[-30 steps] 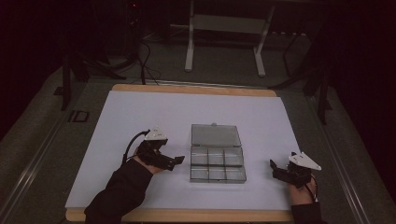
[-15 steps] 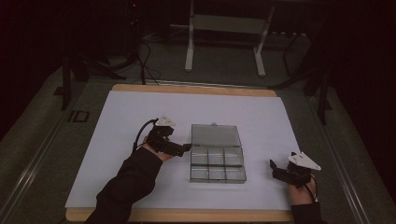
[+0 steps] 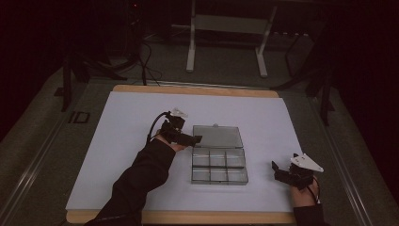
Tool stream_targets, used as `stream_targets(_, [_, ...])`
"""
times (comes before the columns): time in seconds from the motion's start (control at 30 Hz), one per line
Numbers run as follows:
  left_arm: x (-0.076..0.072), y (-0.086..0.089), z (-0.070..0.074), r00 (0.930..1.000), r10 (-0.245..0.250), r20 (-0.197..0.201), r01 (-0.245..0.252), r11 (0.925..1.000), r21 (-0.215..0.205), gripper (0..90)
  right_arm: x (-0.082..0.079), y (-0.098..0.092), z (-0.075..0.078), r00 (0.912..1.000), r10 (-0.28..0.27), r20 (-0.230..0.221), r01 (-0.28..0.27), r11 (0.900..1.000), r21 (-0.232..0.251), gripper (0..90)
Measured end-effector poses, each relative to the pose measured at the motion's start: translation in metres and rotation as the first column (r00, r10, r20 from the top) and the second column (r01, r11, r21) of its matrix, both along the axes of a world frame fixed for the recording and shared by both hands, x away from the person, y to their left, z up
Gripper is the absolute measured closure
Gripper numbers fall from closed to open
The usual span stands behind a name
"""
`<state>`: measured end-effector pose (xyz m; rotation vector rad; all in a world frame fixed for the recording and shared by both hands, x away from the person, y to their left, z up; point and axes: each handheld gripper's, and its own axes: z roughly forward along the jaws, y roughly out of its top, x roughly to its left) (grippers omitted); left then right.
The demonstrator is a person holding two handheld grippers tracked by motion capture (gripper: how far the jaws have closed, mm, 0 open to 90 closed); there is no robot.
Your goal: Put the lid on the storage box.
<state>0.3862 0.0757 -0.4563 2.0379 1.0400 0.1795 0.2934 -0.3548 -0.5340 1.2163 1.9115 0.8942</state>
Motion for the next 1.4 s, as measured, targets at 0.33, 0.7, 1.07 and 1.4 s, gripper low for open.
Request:
stream_targets(0.33, [0.022,-0.011,-0.018,0.9962,0.037,-0.079,-0.038,0.9992,-0.010,5.7,0.000,0.000,0.000,1.0000,0.002,0.001,-0.002,1.000,-0.001,10.0])
stream_targets(0.7, [0.033,-0.024,-0.042,0.9820,0.088,-0.167,-0.092,0.9956,-0.017,7.9,0.000,0.000,0.000,1.0000,0.005,-0.001,-0.005,1.000,-0.001,10.1])
stream_targets(1.07, [0.040,-0.024,-0.056,0.9693,0.074,-0.235,-0.095,0.9920,-0.082,16.2,0.000,0.001,0.000,1.0000,0.006,-0.004,-0.006,1.000,-0.008,10.1])
stream_targets(1.4, [0.040,-0.021,-0.068,0.9532,0.043,-0.299,-0.079,0.9909,-0.109,19.7,0.000,0.002,-0.001,0.9999,0.010,-0.005,-0.010,1.000,-0.016,10.1])
